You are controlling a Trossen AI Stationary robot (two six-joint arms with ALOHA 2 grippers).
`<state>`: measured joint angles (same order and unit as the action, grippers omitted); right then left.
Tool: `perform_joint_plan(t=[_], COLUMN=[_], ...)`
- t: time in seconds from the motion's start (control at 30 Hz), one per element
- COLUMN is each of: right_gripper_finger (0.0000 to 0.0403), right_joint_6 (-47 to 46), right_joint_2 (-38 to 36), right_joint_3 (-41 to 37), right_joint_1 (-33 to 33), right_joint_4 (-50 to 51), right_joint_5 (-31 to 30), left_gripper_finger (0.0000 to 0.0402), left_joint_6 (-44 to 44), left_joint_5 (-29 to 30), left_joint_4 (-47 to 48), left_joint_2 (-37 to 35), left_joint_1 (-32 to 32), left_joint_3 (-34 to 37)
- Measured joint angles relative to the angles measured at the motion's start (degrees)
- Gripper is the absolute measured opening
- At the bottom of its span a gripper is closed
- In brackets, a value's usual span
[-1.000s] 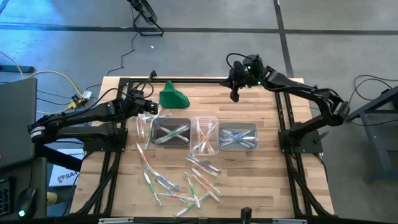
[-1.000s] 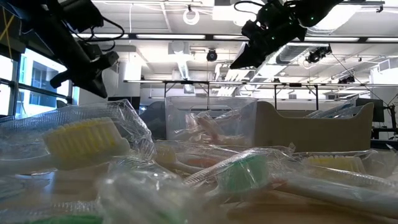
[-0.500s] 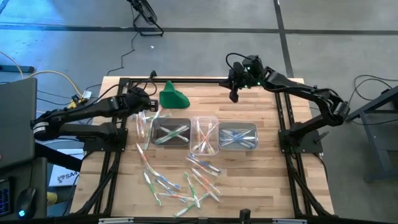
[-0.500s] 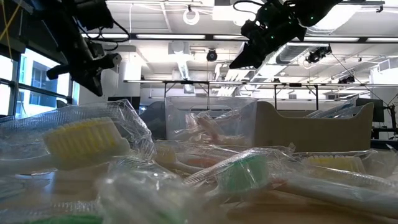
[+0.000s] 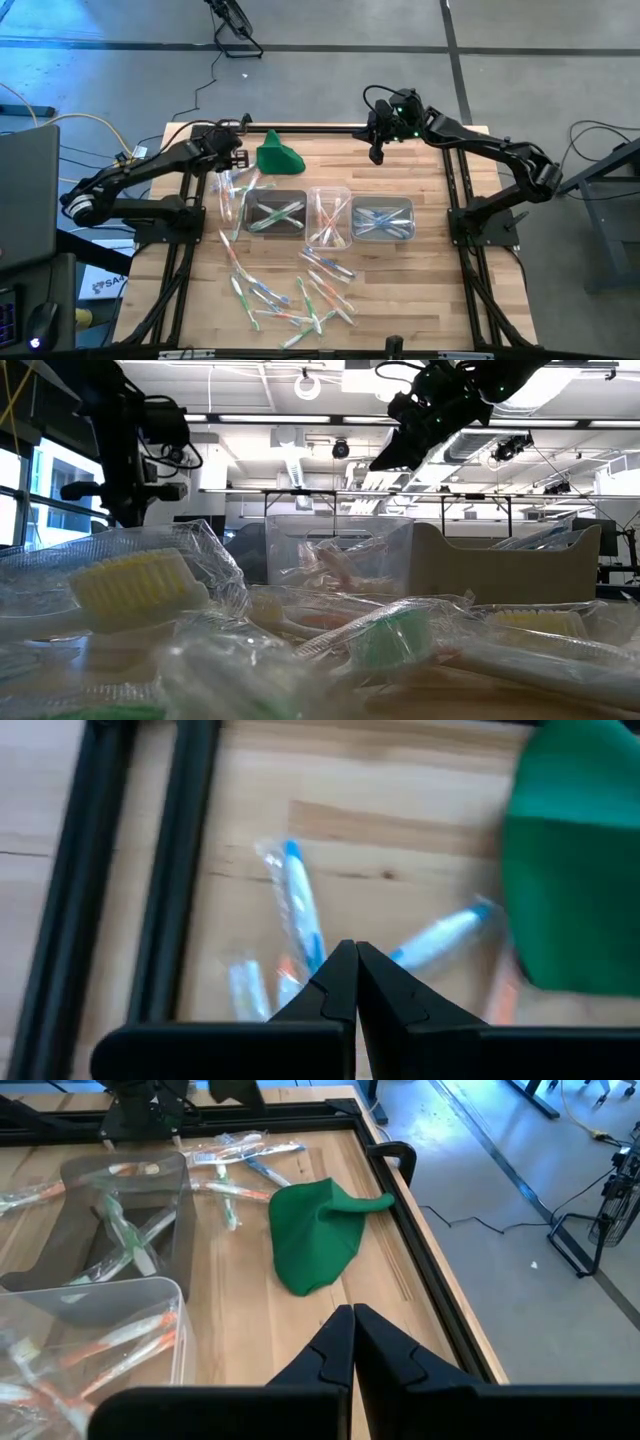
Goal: Pick & Place Toothbrushes
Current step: Put the blue toothbrush into the gray bin
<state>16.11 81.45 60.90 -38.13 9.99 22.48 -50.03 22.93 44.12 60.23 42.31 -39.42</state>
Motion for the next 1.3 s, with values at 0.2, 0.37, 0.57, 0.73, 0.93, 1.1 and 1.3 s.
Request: perform_joint_plan(t=[0.2,0.37,0.57,0.73,0.93,1.1,1.3], right_gripper_finger=[0.0002,0.0002,0.0002,0.0002,0.0002,0.0002,0.0002], right_joint_6=[0.0,0.1,0.2,0.2,0.2,0.6,0.6], right_joint_2=[0.0,0.0,0.0,0.0,0.0,0.0,0.0], right_joint_3=[0.0,0.0,0.0,0.0,0.0,0.0,0.0], right_joint_1=[0.0,0.0,0.0,0.0,0.0,0.0,0.0], right_joint_4=[0.0,0.0,-0.1,-0.1,-0.1,0.0,0.0], right_joint_5=[0.0,0.0,0.0,0.0,0.0,0.0,0.0], left_gripper_finger=[0.0000,0.0000,0.0021,0.0071,0.0113,0.0115,0.0116], left_joint_6=[6.9,11.7,13.6,13.6,13.6,12.3,11.7], left_joint_5=[-0.5,-0.8,-0.6,0.0,0.1,0.2,2.5], left_joint_4=[-5.1,-10.8,-11.0,-11.1,-11.1,-10.7,-8.9], left_joint_2=[0.0,0.0,0.9,3.8,8.4,11.8,14.8], left_joint_1=[4.0,4.2,4.2,4.2,4.2,4.2,4.2], left_joint_3=[0.0,0.0,0.0,0.0,0.0,0.0,0.0])
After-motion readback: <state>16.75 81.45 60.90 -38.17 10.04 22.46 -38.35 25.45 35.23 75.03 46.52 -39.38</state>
